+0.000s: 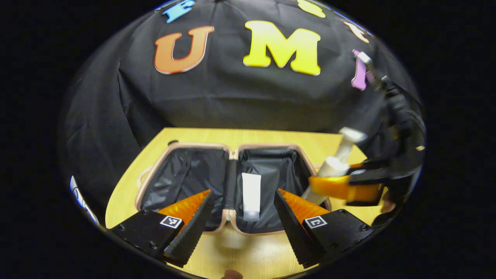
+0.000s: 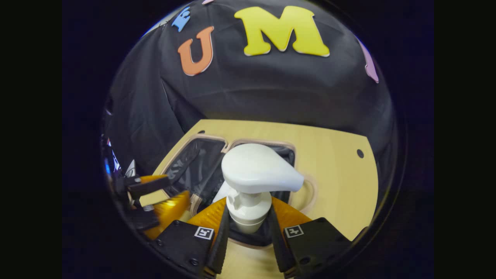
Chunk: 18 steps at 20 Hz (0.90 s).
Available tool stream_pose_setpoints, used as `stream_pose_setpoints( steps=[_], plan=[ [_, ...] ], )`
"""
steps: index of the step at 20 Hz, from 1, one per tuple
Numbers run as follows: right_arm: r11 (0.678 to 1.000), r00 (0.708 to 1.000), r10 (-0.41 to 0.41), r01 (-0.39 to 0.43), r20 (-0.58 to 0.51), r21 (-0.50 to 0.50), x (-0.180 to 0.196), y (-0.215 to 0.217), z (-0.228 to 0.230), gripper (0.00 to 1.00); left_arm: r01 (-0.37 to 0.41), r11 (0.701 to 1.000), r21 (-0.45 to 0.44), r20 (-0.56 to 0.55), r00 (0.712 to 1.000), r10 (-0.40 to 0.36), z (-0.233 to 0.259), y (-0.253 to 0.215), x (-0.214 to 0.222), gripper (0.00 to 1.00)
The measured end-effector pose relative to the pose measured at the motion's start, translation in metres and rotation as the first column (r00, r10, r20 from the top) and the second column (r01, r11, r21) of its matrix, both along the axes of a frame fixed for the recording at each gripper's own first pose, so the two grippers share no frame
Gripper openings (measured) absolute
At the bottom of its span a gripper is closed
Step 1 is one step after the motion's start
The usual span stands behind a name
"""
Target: First open the suitcase, pack the skin care products into it, and then close the suitcase.
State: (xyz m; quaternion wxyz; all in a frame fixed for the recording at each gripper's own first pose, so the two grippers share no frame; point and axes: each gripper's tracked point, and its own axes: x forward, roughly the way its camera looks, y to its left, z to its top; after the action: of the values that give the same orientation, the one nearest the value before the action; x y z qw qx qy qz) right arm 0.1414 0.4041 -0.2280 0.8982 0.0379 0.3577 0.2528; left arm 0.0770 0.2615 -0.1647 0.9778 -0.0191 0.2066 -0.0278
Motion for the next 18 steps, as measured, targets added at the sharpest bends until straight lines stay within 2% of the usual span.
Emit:
stream_pose_setpoints(
  steps=[2, 5, 8, 9, 13, 18],
  plan=[
    [0.999, 0.998, -0.003, 0.001, -0.069, -0.032, -0.001, 0.009, -0.027, 0.47, 0.002, 1.000, 0.010, 0.117, 0.993, -0.003, 0.033, 0.011, -0.016, 0.99],
    [0.998, 0.984, -0.027, 0.017, -0.178, -0.055, -0.002, 0.014, -0.057, 0.49, -0.033, 0.998, 0.048, 0.277, 0.961, 0.019, 0.087, 0.036, -0.038, 1.00],
    [0.996, 0.977, -0.078, 0.069, -0.196, -0.050, 0.014, 0.017, -0.055, 0.47, -0.092, 0.994, 0.055, 0.375, 0.925, 0.065, 0.118, 0.064, -0.053, 0.98],
    [0.995, 0.974, -0.092, 0.084, -0.205, -0.050, 0.022, 0.021, -0.057, 0.49, -0.096, 0.994, 0.050, 0.399, 0.914, 0.068, 0.124, 0.069, -0.054, 0.98],
    [0.983, 0.951, -0.185, 0.174, -0.246, -0.065, 0.051, 0.033, -0.079, 0.47, -0.146, 0.989, 0.032, 0.399, 0.909, 0.121, 0.130, 0.095, -0.073, 0.98],
    [0.964, 0.929, -0.248, 0.209, -0.275, -0.163, 0.060, 0.034, -0.113, 0.49, -0.214, 0.977, 0.005, 0.363, 0.911, 0.198, 0.114, 0.139, -0.067, 0.98]
  ],
)
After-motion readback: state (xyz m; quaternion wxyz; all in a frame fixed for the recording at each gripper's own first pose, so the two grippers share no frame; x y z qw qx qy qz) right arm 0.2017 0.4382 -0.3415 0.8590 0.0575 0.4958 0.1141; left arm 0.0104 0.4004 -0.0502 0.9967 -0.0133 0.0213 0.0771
